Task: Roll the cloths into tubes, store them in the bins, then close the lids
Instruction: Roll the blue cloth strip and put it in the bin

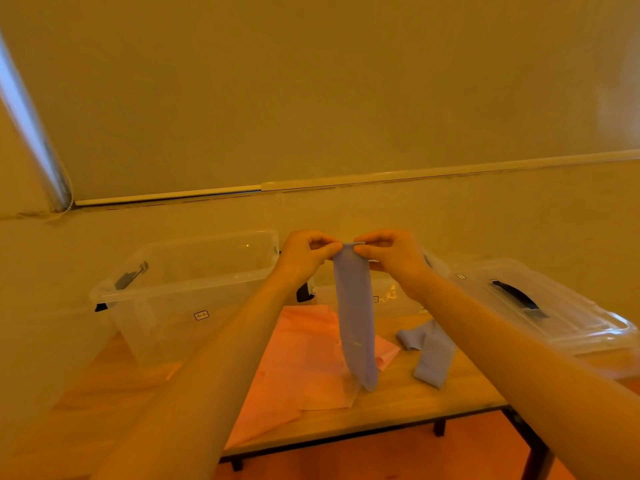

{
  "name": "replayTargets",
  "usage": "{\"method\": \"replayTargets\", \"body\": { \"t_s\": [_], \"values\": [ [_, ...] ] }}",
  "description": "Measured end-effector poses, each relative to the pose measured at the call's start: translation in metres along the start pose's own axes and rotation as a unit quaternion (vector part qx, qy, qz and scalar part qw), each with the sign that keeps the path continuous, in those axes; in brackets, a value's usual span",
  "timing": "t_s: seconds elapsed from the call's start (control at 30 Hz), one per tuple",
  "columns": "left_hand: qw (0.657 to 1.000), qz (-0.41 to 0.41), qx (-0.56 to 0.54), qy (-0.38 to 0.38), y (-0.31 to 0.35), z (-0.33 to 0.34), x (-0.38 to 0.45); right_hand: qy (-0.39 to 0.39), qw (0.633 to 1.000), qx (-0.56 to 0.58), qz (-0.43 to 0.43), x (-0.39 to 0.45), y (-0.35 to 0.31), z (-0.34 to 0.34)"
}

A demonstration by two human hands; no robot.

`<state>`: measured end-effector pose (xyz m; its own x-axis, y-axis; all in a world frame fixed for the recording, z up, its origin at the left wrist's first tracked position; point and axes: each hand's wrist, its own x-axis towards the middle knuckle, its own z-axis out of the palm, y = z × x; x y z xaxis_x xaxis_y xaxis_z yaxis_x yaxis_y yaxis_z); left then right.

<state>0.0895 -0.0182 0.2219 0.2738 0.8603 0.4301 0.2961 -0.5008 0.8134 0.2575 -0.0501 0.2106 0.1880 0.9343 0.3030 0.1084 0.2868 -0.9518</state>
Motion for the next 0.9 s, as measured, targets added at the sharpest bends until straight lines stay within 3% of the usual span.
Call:
{"method": "replayTargets", "body": {
  "t_s": [0.9],
  "values": [
    [0.999, -0.001, 0.008, -0.032, 0.008, 0.006, 0.007, -0.043, 0.998, 0.036, 0.018, -0.006, -0.009, -0.016]
  ]
}}
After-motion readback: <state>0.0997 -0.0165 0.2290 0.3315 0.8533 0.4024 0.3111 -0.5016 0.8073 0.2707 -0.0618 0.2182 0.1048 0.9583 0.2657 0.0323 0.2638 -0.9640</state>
